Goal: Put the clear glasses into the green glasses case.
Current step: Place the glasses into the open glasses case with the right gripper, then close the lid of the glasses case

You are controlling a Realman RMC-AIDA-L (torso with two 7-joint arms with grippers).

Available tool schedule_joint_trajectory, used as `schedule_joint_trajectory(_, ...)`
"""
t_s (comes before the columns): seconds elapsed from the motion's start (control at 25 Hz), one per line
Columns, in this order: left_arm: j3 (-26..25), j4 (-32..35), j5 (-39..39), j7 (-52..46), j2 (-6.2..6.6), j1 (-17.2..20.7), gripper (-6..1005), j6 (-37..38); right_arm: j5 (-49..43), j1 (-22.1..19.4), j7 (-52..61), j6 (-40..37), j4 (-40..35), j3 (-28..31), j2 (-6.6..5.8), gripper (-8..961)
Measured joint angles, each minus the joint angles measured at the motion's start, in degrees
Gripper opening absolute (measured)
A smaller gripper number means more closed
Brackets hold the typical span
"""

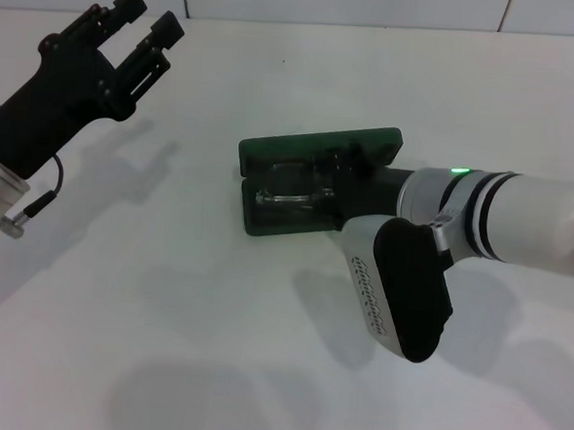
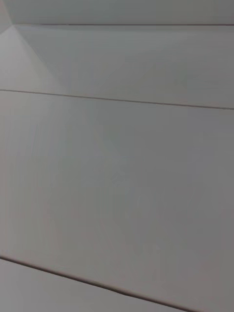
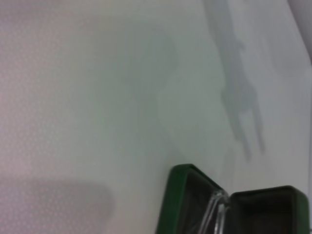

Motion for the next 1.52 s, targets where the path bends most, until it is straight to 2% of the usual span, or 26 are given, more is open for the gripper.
schedule_joint_trajectory(0.16, 0.0, 0.0, 0.0, -0.1, 0.13, 0.2, 561, 0.0, 0.2, -0.1, 0.0, -5.3, -1.8, 1.1, -0.15, 477)
schedule_joint_trajectory(0.36, 0.0, 0.0, 0.0, -0.1, 0.1, 0.4, 561, 0.0, 1.1, -0.6, 0.0, -7.9, -4.1, 3.0, -0.23, 478)
schedule_joint_trajectory(0.56, 0.0, 0.0, 0.0, -0.1, 0.05, 0.8, 561, 0.1, 7.6, -1.6, -2.4, -11.4, -7.4, 6.4, -0.63, 478)
schedule_joint_trajectory(0.72, 0.0, 0.0, -0.2, 0.2, -0.16, 0.7, 561, 0.1, 21.9, -3.7, -11.0, -21.2, -10.7, 16.1, -0.56, 479)
schedule_joint_trajectory(0.76, -0.1, 0.0, -0.6, 0.2, -0.2, 0.7, 561, 0.1, 30.8, -4.4, -15.6, -27.7, -10.9, 23.1, -0.47, 479)
schedule_joint_trajectory(0.8, -0.1, 0.0, -0.6, 0.2, -0.2, 0.7, 561, 0.1, 30.8, -4.4, -15.6, -27.7, -10.9, 23.1, -0.47, 479)
schedule_joint_trajectory(0.88, -0.2, 0.0, -1.2, 0.3, -0.21, 0.8, 561, 0.1, 38.7, -4.6, -19.1, -32.5, -9.1, 30.0, -0.46, 479)
schedule_joint_trajectory(1.0, -0.2, 0.1, -2.1, 0.3, -0.28, 1.0, 561, -0.4, 51.5, -4.8, -23.7, -35.6, -2.2, 39.3, -0.45, 479)
schedule_joint_trajectory(1.08, -0.2, 0.3, -2.6, 0.3, -0.38, 1.0, 560, -1.4, 59.7, -4.8, -27.7, -36.0, 3.8, 43.4, -0.4, 479)
schedule_joint_trajectory(1.24, -0.2, 1.4, -4.2, 0.6, -0.57, 0.6, 560, -4.9, 76.1, -3.1, -37.5, -39.8, 19.8, 50.8, -0.51, 480)
schedule_joint_trajectory(1.36, -0.2, 3.9, -5.7, 2.5, -0.65, 0.3, 560, -8.9, 82.0, -1.0, -42.3, -43.5, 29.9, 55.5, -0.55, 480)
schedule_joint_trajectory(1.52, -0.2, 7.3, -6.5, 8.3, -0.7, -0.1, 560, -12.2, 88.5, 0.8, -46.5, -44.2, 38.6, 58.2, -0.21, 480)
